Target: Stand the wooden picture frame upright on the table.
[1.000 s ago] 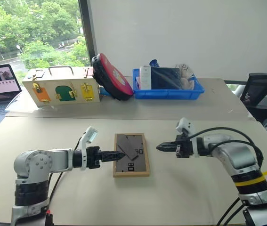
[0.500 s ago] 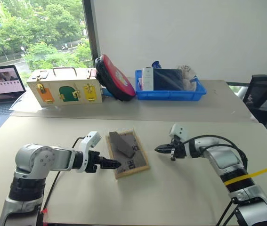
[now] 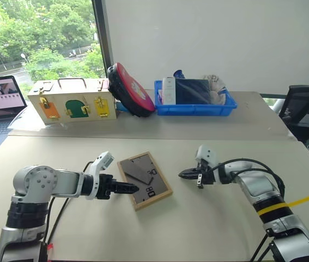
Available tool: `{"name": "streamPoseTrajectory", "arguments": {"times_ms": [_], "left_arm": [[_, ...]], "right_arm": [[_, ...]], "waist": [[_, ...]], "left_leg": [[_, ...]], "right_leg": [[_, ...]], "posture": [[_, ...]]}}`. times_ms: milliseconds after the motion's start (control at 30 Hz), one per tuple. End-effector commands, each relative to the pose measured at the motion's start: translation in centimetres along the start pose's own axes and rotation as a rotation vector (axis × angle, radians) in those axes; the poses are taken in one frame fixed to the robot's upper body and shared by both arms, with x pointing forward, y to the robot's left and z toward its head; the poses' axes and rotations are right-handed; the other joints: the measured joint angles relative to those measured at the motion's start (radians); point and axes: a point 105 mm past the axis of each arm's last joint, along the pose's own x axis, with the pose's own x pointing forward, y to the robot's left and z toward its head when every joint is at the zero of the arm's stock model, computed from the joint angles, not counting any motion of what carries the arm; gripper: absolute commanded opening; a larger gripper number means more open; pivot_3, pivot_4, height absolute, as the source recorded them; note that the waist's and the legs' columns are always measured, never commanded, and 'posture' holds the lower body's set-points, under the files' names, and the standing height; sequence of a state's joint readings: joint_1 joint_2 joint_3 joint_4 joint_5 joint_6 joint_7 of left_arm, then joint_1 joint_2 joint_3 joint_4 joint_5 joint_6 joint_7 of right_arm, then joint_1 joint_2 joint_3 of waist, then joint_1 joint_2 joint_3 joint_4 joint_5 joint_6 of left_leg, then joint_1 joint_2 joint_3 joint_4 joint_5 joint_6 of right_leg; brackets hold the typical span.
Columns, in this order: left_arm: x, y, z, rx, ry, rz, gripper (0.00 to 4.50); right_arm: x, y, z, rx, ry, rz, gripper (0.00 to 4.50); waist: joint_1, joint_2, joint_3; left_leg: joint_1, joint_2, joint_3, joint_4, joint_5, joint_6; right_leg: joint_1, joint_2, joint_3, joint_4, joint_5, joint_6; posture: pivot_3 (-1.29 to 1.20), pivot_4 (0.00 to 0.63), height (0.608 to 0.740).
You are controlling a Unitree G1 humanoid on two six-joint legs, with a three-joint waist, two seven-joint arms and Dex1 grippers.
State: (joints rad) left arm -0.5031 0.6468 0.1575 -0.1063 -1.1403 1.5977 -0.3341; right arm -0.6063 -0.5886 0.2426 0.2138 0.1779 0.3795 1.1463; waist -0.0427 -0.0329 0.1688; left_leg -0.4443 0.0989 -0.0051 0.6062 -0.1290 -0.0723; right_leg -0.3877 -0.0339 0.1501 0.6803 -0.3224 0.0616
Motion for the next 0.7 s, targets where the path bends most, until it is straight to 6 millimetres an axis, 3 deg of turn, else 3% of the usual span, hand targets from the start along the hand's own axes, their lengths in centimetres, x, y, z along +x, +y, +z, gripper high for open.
{"name": "streamPoseTrajectory", "arguments": {"times_ms": [33, 233, 467, 700], "left_arm": [[1.3, -0.8, -0.2, 0.007, 0.031, -0.028, 4.47], [3.3, -1.5, 1.3, 0.008, 0.027, -0.035, 4.47], [5.5, -2.7, 0.8, -0.004, 0.043, -0.088, 4.47], [5.2, -2.2, 0.8, -0.045, 0.003, -0.088, 4.47]], "right_arm": [[0.1, 1.6, 1.8, -0.08, -0.01, 0.071, 0.0], [0.9, 3.0, 2.5, -0.083, -0.022, 0.103, 0.0], [1.7, 3.2, 2.2, -0.06, -0.029, 0.089, 0.0], [1.6, 3.2, 2.0, -0.055, -0.021, 0.085, 0.0]], "waist": [[0.002, 0.0, 0.0], [0.028, 0.0, 0.0], [0.028, 0.0, 0.0], [0.029, 0.0, 0.0]], "left_leg": [[0.0, 0.0, 0.0, 0.0, 0.0, 0.0], [0.0, -0.001, 0.0, 0.002, 0.0, 0.0], [0.0, -0.002, 0.0, 0.001, 0.0, -0.001], [0.0, -0.002, 0.0, 0.002, 0.0, -0.001]], "right_leg": [[0.0, 0.0, 0.0, 0.0, 0.0, 0.0], [0.001, -0.001, 0.0, 0.0, 0.001, 0.001], [0.001, -0.001, 0.0, 0.0, 0.001, 0.001], [0.001, -0.001, 0.0, 0.0, 0.001, 0.001]], "posture": [[0.0, 0.15, 0.717], [0.0, 0.15, 0.717], [0.0, 0.15, 0.717], [0.0, 0.15, 0.717]]}}
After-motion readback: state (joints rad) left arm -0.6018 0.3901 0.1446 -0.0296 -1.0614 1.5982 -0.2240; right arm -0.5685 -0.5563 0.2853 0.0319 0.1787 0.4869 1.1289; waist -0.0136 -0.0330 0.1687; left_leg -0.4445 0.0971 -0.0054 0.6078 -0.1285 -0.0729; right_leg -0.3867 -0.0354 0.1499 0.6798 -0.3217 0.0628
